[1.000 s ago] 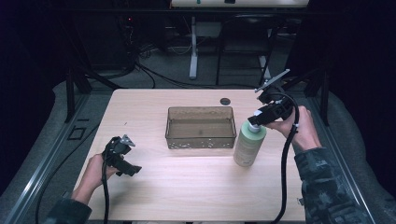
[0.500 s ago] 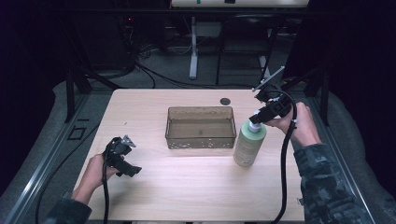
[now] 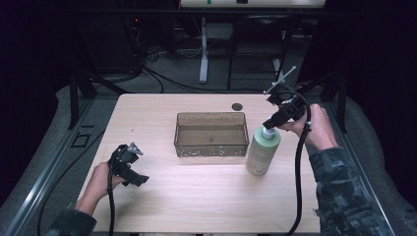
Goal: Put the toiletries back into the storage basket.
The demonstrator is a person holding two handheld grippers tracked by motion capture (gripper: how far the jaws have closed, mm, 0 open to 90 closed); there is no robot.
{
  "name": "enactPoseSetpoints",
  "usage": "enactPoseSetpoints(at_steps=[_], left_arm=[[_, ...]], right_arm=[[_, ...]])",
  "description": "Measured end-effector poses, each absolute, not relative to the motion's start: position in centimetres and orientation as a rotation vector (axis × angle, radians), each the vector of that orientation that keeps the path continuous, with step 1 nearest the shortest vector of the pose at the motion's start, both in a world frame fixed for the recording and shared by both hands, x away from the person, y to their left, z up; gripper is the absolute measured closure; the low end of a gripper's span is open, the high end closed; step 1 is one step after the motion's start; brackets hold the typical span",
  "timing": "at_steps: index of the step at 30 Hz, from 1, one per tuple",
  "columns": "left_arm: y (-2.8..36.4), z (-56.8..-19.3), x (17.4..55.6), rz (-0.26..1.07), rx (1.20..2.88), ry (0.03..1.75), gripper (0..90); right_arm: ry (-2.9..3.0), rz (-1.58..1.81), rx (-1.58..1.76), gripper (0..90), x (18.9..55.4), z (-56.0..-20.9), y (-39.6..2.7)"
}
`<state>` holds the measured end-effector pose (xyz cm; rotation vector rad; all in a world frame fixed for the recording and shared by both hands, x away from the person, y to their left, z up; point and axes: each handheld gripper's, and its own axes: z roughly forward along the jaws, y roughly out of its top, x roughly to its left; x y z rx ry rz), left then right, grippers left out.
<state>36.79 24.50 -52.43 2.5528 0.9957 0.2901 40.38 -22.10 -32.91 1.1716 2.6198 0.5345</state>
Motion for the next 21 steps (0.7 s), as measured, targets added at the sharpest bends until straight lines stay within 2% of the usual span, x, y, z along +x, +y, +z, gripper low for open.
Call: enactPoseSetpoints(at_steps=[21], left_arm=[[24.5, -52.4, 36.8, 0.291, 2.554, 0.992, 0.2]], right_arm=[[2.642, 0.474, 1.152, 62.8, 40.8, -31.0, -21.5]])
